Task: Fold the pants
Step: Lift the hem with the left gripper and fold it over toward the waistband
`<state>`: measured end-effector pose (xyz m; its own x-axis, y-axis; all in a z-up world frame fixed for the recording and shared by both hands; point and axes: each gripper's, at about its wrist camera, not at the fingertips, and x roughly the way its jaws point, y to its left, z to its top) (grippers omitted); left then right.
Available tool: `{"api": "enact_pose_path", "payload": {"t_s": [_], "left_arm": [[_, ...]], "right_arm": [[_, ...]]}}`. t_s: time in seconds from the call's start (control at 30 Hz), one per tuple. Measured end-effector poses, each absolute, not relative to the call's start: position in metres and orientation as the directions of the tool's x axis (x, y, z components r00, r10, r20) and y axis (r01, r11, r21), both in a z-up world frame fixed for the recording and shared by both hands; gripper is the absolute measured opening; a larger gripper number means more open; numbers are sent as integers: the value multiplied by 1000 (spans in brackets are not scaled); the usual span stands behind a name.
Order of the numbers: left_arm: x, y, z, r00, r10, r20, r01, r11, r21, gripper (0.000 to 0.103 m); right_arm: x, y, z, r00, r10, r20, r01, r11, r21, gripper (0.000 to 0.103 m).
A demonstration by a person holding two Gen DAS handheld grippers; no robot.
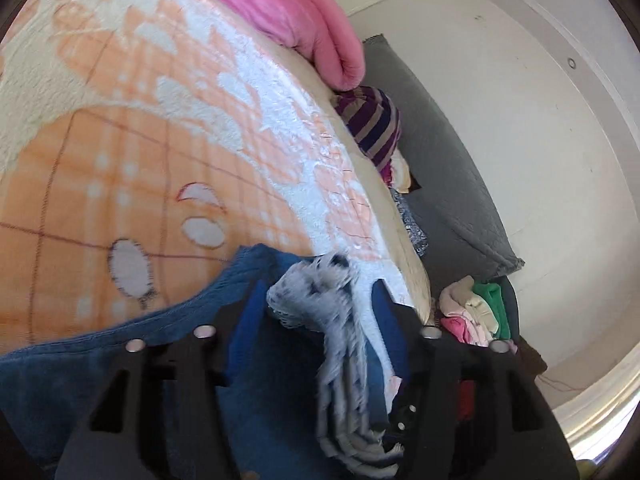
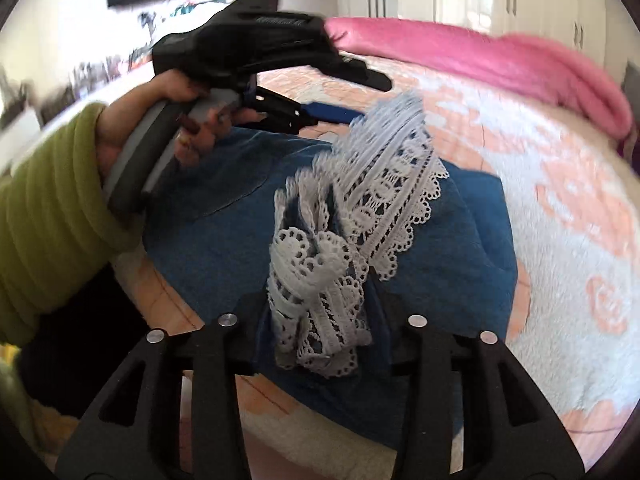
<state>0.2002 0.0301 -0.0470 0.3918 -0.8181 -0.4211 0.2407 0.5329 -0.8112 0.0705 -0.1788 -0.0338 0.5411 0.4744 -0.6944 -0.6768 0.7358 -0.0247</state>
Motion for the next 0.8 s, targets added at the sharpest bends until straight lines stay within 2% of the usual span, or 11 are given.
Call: {"api": "enact_pose_path", "payload": {"t_s": [0.17,0.33,0.4,0.43,0.47,0.5,0.63,0.73,0.8], "left_arm": [[200,22,-53,364,-815,-451,226,547,-806,56],[205,10,-57,365,-777,-513,229,609,-760,57],[208,3,-55,379,-767,-518,238,622,-746,51],[208,1,-54,381,-765,-519,246,625,-741,44],[210,-2,-53,386,-762,-520,254,630,-734,28],[210,-4,-52,388,-764,-515,263,627,-733,22],[206,-9,-38,410,-767,-493,316,627,-712,17],[199,-3,-20,447,-751,-486,354,647,-675,17],[196,3,-16,478,-712,-514,347,691,-634,17]], "right_arm": [[46,-166,-32,614,428,-663,-688,702,-184,61],[25,-166,-31,637,409,-654,-690,680,-247,62],[25,-166,-32,630,412,-658,-696,676,-243,62],[28,-162,-33,622,408,-668,-699,673,-241,62],[22,-156,-33,613,404,-679,-703,671,-235,47],[28,-156,-37,586,396,-707,-710,672,-212,24],[40,-170,-28,550,449,-704,-695,713,-88,11],[41,-171,-12,554,485,-676,-710,700,-79,10],[42,-164,-12,535,508,-675,-734,675,-73,10]]}}
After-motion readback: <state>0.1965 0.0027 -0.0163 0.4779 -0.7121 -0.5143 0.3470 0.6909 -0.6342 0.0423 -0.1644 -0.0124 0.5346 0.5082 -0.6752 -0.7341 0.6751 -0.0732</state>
